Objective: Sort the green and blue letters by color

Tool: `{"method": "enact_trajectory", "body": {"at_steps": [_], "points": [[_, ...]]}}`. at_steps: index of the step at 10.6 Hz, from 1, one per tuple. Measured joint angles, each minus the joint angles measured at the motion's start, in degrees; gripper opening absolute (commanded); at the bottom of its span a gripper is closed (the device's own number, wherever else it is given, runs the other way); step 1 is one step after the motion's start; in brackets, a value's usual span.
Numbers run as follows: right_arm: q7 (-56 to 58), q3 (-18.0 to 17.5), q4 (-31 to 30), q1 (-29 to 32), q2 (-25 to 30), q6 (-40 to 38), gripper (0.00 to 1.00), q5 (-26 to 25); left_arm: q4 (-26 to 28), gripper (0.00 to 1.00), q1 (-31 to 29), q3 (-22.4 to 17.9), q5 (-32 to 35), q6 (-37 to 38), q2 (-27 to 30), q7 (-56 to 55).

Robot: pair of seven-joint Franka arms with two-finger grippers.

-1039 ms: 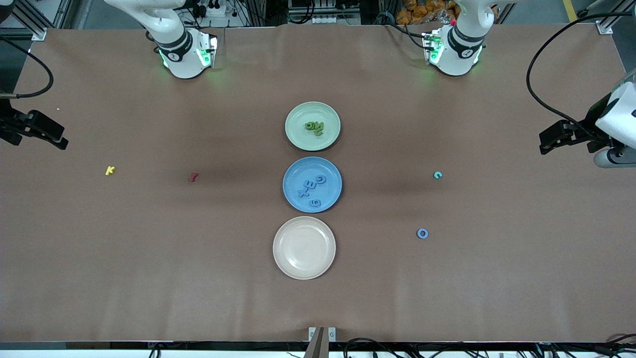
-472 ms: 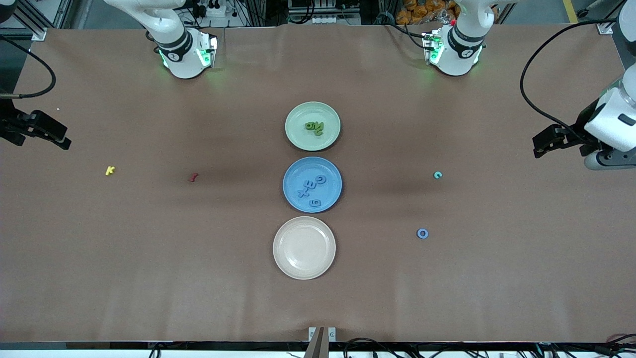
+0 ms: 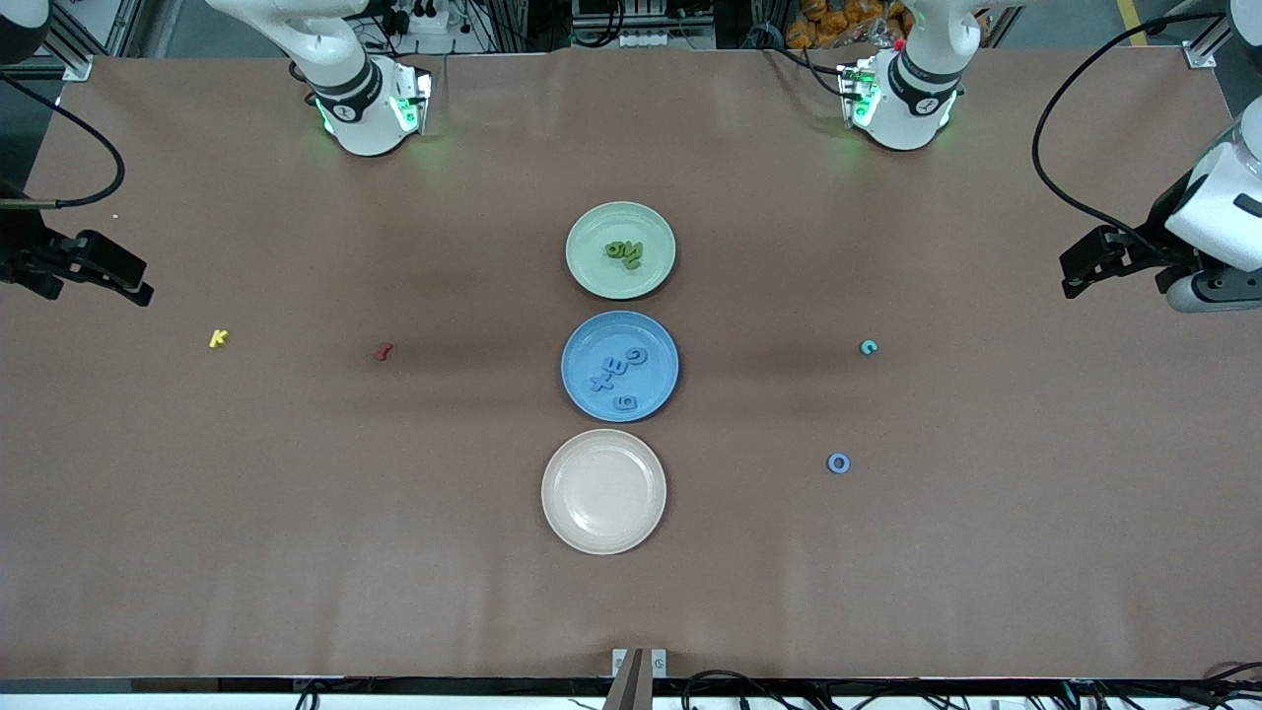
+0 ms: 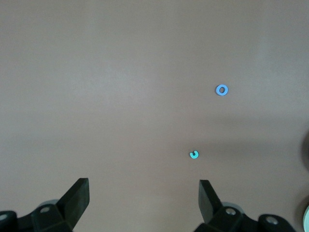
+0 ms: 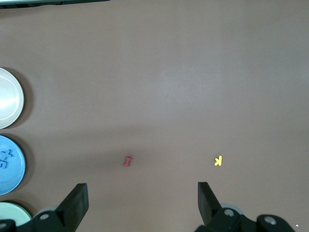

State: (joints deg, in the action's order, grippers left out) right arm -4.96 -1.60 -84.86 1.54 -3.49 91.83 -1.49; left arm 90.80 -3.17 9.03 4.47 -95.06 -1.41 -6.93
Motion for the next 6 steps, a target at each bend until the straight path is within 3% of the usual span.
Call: {"method": "enact_trajectory", "body": {"at_steps": [6], "points": [[0.0,0.2,0.0,0.0,0.0,0.1,1.0,0.0,0.0,1.0,0.0,1.2,-2.3,0.0,0.6,0.1]]}}
